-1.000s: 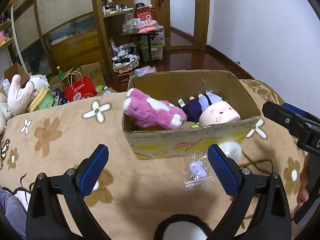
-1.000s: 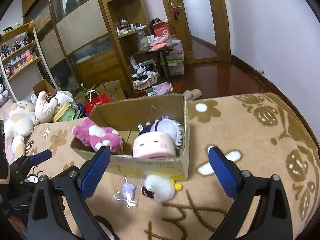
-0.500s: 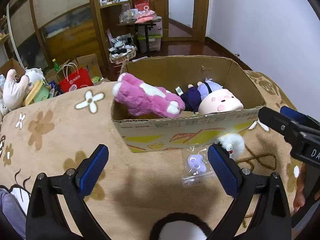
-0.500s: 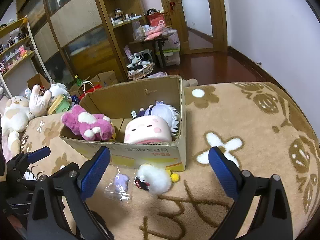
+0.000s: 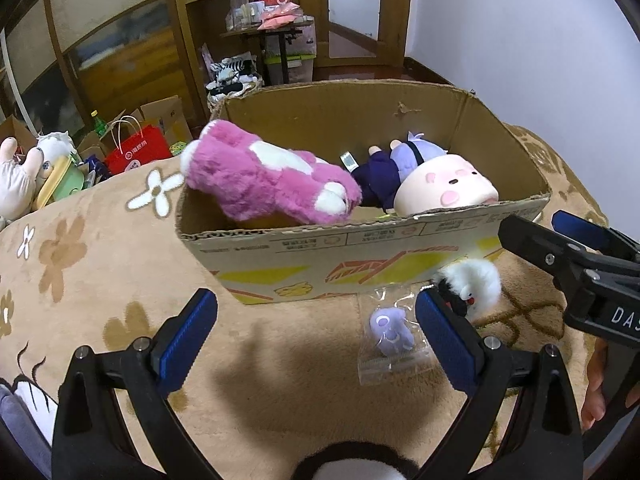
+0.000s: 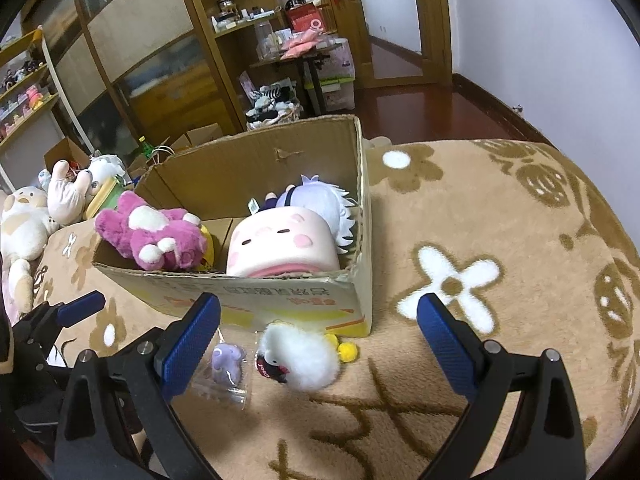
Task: Organize soft objects
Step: 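Lower left tool to lavender bagged item while right tool reaches white chick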
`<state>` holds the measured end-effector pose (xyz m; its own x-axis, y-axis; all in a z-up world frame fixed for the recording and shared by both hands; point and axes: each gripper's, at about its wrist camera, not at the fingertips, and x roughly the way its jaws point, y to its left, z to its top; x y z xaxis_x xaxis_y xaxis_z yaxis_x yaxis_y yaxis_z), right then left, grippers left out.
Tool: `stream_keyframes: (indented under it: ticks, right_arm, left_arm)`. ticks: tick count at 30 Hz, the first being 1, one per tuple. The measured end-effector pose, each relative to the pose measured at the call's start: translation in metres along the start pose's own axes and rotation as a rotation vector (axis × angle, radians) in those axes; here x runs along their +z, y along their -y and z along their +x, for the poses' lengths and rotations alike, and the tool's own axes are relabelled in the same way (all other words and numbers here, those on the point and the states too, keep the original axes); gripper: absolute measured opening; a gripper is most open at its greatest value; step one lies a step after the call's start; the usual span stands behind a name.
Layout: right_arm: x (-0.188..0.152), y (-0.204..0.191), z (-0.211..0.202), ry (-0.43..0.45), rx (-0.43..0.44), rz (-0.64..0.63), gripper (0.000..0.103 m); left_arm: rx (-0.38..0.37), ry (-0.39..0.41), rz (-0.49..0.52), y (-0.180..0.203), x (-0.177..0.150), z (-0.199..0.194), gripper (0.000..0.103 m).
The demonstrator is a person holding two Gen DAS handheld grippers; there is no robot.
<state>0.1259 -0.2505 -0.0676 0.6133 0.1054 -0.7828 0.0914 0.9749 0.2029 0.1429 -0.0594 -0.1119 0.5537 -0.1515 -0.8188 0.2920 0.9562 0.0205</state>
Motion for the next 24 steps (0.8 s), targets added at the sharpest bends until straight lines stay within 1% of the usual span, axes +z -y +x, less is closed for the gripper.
stream_keyframes:
  ticks: [6,11,16,20,24]
  right_arm:
    - [0.000,0.003,0.012,-0.027,-0.004,0.012,0.103]
    - [-0.002,0.003,0.023,-0.055,-0.012,0.022,0.103]
    - [-0.004,0.001,0.037,-0.100,-0.005,0.015,0.103]
    - [-0.007,0.000,0.047,-0.138,-0.003,0.014,0.103]
    - [-0.010,0.003,0.057,-0.180,0.007,0.039,0.103]
  left_arm:
    - [-0.010,-0.017,0.018,0.007,0.000,0.011,0.098]
    - [-0.021,-0.029,0.058,0.016,-0.003,0.021,0.098]
    - [-0.060,-0.039,0.081,0.024,-0.006,0.029,0.098]
    - [-0.072,-0.057,0.098,0.030,-0.007,0.039,0.098]
    - [-0.068,-0.080,0.115,0.034,-0.011,0.049,0.098]
